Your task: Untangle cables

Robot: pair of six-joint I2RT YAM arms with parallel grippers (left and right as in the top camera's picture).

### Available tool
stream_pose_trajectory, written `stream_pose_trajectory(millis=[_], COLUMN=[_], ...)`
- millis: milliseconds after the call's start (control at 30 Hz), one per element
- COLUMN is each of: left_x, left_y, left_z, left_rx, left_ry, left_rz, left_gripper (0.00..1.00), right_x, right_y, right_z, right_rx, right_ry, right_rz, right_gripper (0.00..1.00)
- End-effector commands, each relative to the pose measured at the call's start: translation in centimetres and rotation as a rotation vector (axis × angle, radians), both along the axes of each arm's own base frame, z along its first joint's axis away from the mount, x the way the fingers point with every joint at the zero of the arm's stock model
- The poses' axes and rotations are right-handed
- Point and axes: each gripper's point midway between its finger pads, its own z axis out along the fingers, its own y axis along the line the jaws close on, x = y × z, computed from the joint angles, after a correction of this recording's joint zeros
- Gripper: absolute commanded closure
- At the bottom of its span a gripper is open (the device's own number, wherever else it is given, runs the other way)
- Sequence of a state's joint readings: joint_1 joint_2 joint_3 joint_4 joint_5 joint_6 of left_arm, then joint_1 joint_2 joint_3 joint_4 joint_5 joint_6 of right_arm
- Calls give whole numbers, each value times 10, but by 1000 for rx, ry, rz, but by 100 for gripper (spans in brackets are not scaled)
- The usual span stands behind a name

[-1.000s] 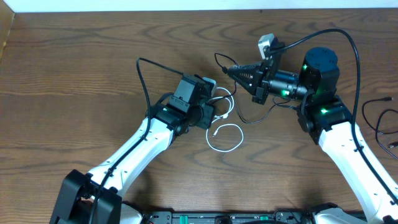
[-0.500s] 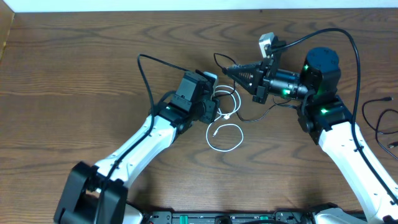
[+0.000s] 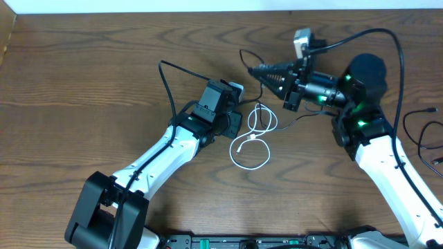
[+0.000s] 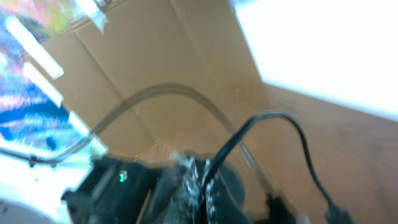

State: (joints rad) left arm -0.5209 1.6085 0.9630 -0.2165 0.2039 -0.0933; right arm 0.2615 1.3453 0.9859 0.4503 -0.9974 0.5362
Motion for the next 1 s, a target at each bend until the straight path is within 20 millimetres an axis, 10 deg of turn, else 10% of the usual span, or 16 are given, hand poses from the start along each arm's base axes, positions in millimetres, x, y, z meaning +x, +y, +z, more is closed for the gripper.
stream_pose_trajectory(millis=[0, 133, 267, 433, 600, 833, 967], left_x=[-2, -3, -3, -7, -17, -21, -25], left_y=[0, 1, 0, 3, 9, 8, 4], left_z=[-2, -1, 2, -1, -9, -10, -10], left_rx=[8, 8, 5, 15, 45, 40, 19], left_ry=[10, 10, 4, 23, 76, 94, 112], left_rz=[-7, -7, -7, -7, -7, -15, -28], left_gripper=[85, 51, 46, 46, 46, 46, 46], right_x=[3, 25, 54, 92, 69, 47, 45], right_y=[-17, -54, -95, -178, -261, -287, -271], right_z=[31, 51, 35, -57, -154, -183, -183], right_rx=[65, 131, 128, 22, -238, -485, -460], right_ry=[-56, -88, 20, 412, 727, 735, 750], right_rz=[-42, -178, -334, -703, -1080, -1156, -1074], right_gripper=[99, 99, 99, 99, 99, 99, 74])
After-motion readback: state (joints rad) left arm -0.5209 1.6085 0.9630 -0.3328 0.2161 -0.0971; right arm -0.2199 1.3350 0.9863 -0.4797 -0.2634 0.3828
